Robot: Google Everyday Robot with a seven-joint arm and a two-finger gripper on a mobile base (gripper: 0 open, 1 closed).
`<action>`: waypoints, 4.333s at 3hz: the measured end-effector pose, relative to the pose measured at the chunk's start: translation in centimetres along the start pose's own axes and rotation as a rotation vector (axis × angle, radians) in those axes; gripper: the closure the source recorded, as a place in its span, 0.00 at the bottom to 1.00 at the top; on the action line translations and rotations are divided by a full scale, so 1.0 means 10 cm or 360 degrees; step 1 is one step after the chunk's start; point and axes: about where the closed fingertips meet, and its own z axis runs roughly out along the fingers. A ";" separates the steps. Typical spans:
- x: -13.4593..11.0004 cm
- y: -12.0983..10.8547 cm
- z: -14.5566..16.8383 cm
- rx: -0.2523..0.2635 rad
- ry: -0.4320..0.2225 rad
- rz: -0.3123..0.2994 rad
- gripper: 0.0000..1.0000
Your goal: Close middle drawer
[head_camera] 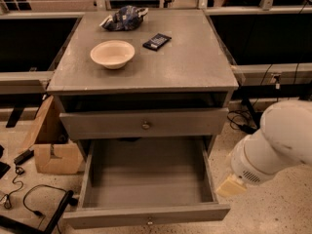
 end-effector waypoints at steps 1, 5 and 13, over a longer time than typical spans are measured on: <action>0.02 0.02 0.02 -0.0002 0.0005 0.0003 0.66; 0.35 0.46 1.31 -0.0241 0.0042 0.0201 1.00; 0.63 1.01 3.98 -0.0256 -0.0331 0.0038 1.00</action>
Offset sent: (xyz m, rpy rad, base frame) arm -0.0023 -0.0004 -0.0028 -0.0014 0.0033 -0.0019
